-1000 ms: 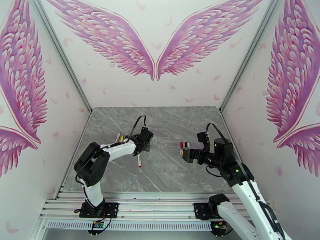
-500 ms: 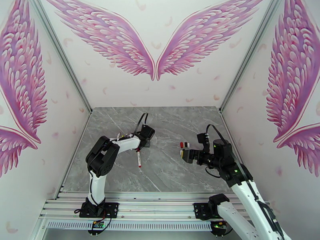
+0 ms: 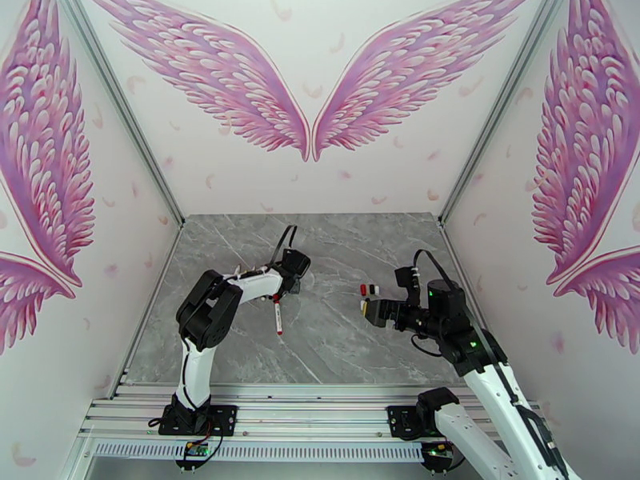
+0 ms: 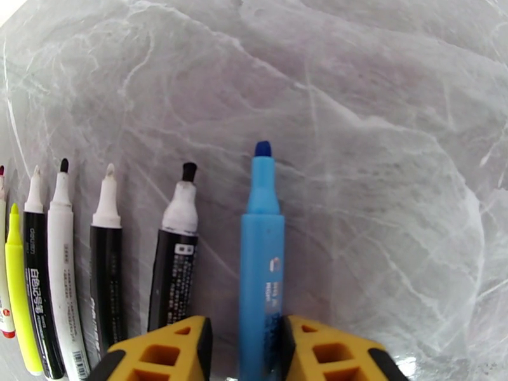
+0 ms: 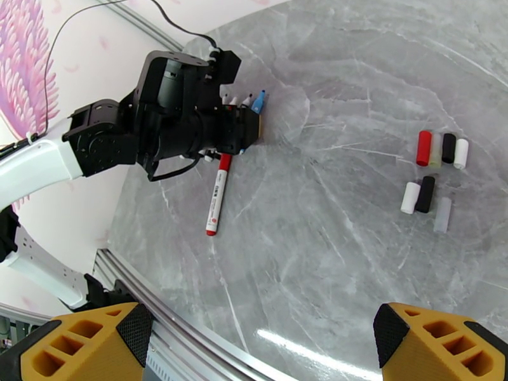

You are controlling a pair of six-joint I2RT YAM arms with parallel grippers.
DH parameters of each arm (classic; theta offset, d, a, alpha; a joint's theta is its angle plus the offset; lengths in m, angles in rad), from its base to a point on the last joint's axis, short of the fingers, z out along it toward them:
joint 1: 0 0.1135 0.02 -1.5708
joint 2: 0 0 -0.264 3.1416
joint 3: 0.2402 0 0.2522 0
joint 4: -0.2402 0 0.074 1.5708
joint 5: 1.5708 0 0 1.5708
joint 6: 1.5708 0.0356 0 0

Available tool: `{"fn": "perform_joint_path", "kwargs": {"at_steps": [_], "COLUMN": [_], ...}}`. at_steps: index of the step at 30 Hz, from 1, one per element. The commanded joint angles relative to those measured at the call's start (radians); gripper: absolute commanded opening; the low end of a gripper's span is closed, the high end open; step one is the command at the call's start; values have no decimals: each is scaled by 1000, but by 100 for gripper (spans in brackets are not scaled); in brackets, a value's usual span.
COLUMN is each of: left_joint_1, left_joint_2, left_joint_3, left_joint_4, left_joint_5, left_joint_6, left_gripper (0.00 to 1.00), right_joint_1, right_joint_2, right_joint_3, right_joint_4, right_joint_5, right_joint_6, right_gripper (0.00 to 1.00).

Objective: Open the pen caps

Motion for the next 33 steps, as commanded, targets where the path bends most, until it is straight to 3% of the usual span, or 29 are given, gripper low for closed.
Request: {"fn": "perform_joint_path", "kwargs": {"at_steps": [1,11,19,24,33], "left_joint_1": [-7,-96,-149,-146,-76], "left_joint_2": [-56,-337,-505,-523,-469], "left_joint_3": [8,-203,-369,-426,-442], "left_joint_4": [-28,-27,-124,-121,-42], "left_joint_5": [9,2,13,36,178], "left_joint_6": [-10,-133,-393,-462,-405], "left_gripper": [37,40,42,41,38], "right_joint_1": [6,6,6,6,7], "right_joint_2": [-12,-7,-5,-3,-20], "right_joint_3": [-17,-74,-86,-87,-90], "right_joint_4": [6,61,71,71,62], "right_joint_5": [2,-70,-87,-92,-103], "right_joint_6": [13,11,18,16,15], "right_gripper": [99,99,99,99,99]}}
